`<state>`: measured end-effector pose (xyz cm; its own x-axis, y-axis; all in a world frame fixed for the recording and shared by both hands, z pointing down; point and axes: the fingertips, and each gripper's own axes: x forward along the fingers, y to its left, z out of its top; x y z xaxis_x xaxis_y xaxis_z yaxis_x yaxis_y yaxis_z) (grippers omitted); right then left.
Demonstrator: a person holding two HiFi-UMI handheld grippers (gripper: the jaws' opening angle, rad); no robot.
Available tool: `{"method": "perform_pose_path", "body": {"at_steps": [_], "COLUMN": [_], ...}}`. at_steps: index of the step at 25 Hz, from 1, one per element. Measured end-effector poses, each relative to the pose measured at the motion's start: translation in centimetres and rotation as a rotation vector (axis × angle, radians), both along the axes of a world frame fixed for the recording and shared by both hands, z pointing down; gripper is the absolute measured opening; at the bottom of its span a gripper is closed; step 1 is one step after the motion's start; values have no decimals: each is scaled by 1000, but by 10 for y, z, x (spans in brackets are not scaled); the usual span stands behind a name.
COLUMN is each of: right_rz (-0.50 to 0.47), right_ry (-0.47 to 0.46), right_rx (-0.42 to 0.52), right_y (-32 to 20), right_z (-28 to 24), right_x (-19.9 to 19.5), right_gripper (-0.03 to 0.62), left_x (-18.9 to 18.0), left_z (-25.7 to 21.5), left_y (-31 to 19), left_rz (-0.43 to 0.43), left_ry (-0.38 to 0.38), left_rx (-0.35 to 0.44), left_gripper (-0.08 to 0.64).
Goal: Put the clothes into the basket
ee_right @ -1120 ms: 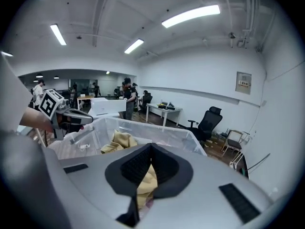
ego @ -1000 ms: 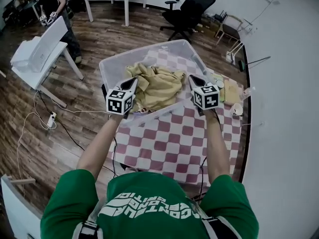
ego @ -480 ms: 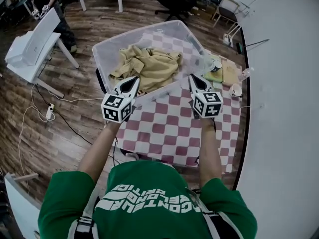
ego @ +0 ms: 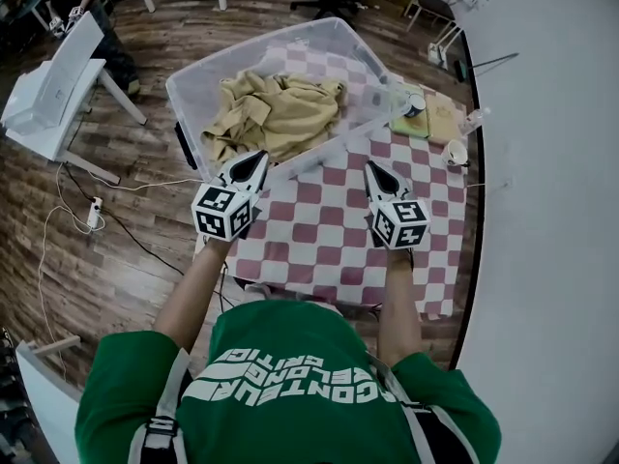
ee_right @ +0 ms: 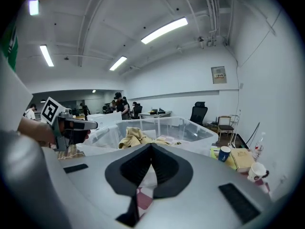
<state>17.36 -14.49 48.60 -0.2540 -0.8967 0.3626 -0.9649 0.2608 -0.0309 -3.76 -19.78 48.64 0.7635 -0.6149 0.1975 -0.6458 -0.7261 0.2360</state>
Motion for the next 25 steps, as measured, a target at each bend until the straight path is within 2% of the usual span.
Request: {"method": "perform_pose_path", "body": {"at_steps": [9, 14, 25], "right_rz": [59, 94, 97], "right_ry": [-17, -62, -63], "right_rx": [-19, -24, -23], "right_y": [29, 37, 42], "right_z": [23, 27, 26], "right_x": [16, 24, 25], "right_gripper": [8, 8, 8], "left_x": [1, 4, 4], "left_z": [24, 27, 28], "left_y": [14, 17, 19], "left_rz": [22, 31, 21], "left_ry": [-38, -43, -45], "left_rx": [-45, -66, -78], "left_gripper": [3, 4, 5]}}
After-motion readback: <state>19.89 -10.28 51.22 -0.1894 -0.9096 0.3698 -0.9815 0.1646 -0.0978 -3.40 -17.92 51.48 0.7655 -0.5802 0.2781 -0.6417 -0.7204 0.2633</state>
